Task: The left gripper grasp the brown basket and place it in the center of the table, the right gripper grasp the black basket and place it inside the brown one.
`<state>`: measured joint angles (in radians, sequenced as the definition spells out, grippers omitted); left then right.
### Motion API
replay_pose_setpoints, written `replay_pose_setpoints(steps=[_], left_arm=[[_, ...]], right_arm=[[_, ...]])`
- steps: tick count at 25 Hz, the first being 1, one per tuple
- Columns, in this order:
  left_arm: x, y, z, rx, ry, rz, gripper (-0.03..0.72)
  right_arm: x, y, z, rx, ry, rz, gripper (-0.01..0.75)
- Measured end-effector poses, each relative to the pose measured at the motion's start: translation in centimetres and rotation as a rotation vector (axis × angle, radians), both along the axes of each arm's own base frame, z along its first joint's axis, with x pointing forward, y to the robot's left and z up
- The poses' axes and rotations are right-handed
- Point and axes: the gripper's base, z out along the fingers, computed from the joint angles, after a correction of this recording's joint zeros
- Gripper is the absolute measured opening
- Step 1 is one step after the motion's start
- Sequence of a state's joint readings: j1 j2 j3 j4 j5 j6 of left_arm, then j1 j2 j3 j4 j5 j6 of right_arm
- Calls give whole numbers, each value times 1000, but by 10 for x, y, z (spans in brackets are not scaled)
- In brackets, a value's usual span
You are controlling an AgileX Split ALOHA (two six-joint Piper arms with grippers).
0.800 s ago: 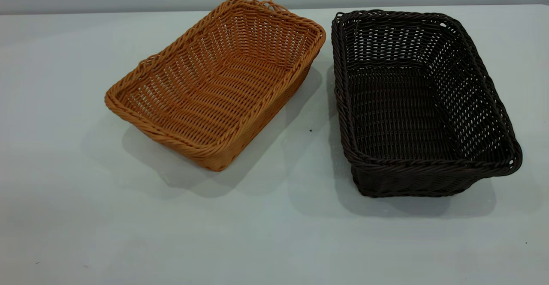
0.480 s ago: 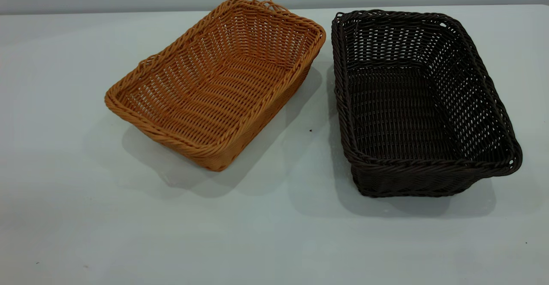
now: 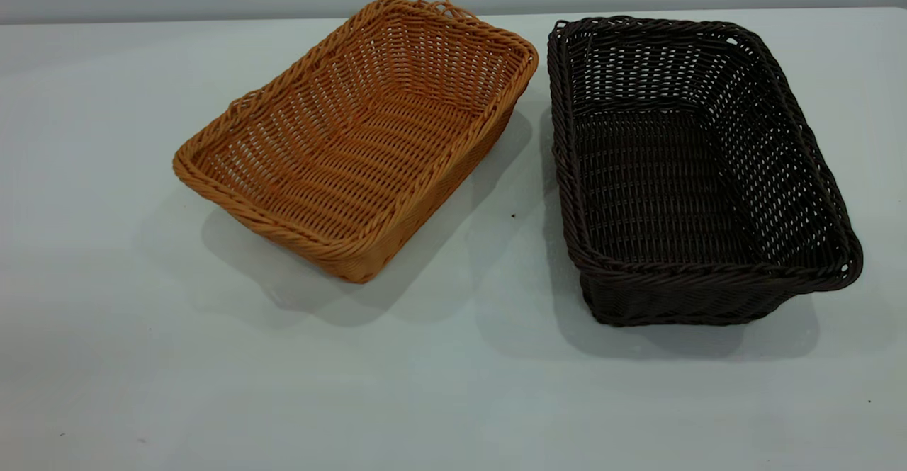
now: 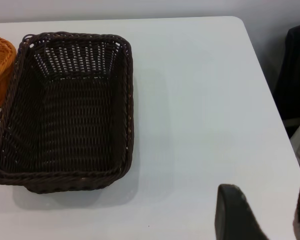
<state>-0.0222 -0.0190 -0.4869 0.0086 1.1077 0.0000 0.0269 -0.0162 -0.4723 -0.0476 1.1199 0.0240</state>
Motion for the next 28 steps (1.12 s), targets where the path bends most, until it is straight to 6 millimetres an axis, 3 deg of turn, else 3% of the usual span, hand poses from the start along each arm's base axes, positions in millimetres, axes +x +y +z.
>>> replay_pose_setpoints(steps=[22, 26, 28], left_arm=[[1, 1, 0, -6, 6, 17, 544], [16, 3, 14, -24, 23, 63, 544], [34, 2, 27, -27, 18, 65, 544]], right_arm=[[0, 0, 0, 0, 0, 0, 239], [0, 0, 0, 0, 0, 0, 239], [0, 0, 0, 0, 0, 0, 239]])
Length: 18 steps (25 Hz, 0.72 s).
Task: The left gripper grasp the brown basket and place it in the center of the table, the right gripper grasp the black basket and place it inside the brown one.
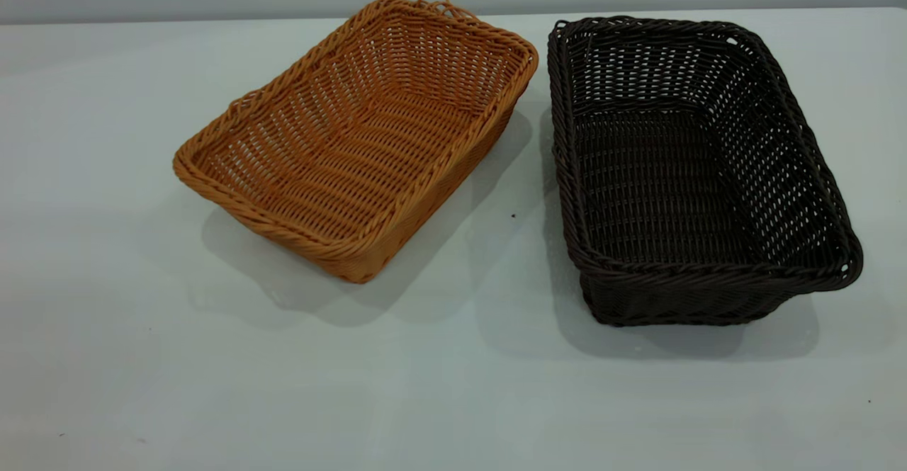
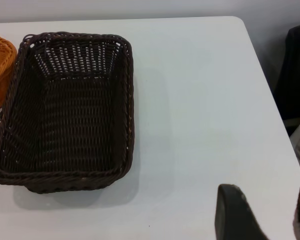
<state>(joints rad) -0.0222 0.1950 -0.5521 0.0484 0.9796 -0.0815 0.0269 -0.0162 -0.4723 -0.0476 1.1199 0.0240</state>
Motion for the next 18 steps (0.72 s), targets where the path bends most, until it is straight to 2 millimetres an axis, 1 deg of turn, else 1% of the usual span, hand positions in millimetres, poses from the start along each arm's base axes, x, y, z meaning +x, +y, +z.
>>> replay_pose_setpoints(steps=[2, 5, 9, 11, 13, 17, 18], left_arm=[[21, -1, 12, 0, -14, -3, 544], [58, -2, 24, 2, -21, -11, 544], [113, -4, 26, 4, 28, -20, 544], [143, -5, 23, 5, 63, -23, 544], [171, -5, 20, 5, 96, -26, 544], [223, -10, 7, 25, 172, -56, 544], [235, -13, 0, 36, 201, -77, 544]], right_arm=[[0, 0, 0, 1, 0, 0, 239], [0, 0, 0, 2, 0, 1, 239], [0, 3, 0, 29, 1, 19, 271], [0, 4, 0, 46, 1, 30, 320], [0, 6, 0, 62, 2, 40, 385], [0, 8, 0, 79, 2, 52, 541], [0, 8, 0, 79, 6, 51, 573]])
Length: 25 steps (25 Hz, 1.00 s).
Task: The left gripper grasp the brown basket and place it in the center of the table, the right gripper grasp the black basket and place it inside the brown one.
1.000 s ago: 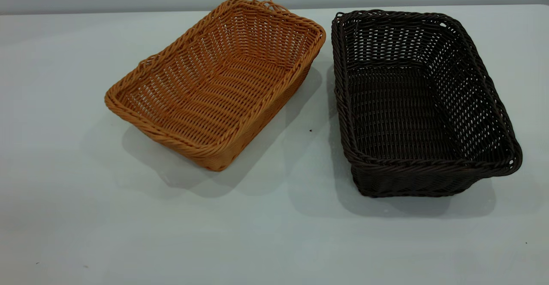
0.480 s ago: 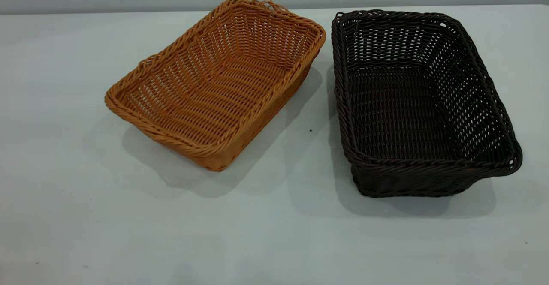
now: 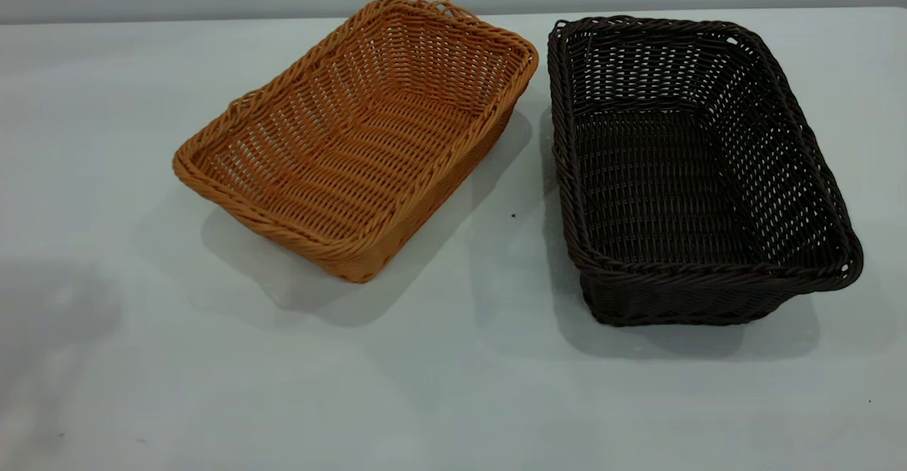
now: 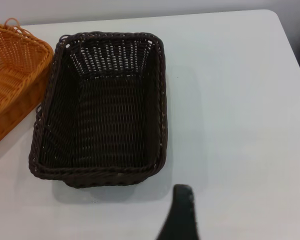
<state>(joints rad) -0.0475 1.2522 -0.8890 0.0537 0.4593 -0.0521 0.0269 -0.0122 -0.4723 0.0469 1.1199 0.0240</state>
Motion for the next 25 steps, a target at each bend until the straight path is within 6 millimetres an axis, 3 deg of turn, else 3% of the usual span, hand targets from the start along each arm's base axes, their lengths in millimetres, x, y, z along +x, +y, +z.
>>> replay_pose_setpoints(steps=[6, 14, 20, 25], left_arm=[[58, -34, -24, 43, 36, -154, 545], [122, -76, -100, 104, 171, -302, 545], [167, -90, -148, 113, 208, -323, 545], [192, -110, -184, 121, 238, -354, 545]], right_arm=[[9, 0, 4, -1, 55, 0, 612], [31, 1, 20, 4, 141, -2, 594], [55, 5, 19, 66, 258, -15, 594], [77, 10, 16, 134, 331, -5, 594]])
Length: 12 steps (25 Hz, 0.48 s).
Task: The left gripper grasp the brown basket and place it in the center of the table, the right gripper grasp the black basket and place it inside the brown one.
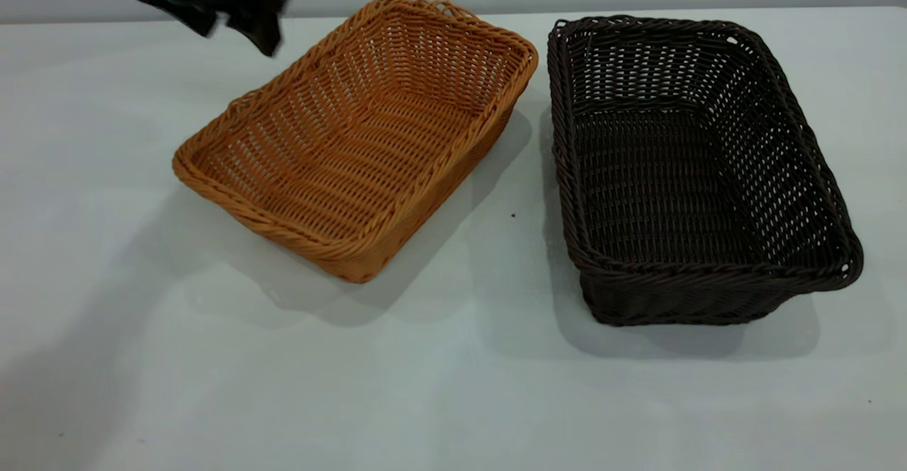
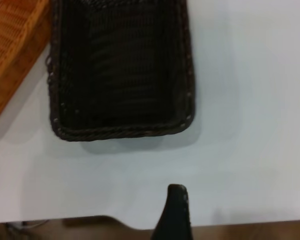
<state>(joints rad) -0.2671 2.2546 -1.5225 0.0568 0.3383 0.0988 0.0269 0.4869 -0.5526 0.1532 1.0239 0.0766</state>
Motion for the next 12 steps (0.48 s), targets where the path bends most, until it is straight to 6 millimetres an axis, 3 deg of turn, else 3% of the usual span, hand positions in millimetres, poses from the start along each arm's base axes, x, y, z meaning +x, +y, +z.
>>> replay_pose_setpoints(steps=[7, 12], left_arm=[[17, -12, -20, 11, 28, -14, 545], [16, -12, -48, 23, 77, -14, 542]], right_arm=[[26, 5, -8, 64, 93, -5, 594], [46, 7, -17, 89, 150, -19, 594]])
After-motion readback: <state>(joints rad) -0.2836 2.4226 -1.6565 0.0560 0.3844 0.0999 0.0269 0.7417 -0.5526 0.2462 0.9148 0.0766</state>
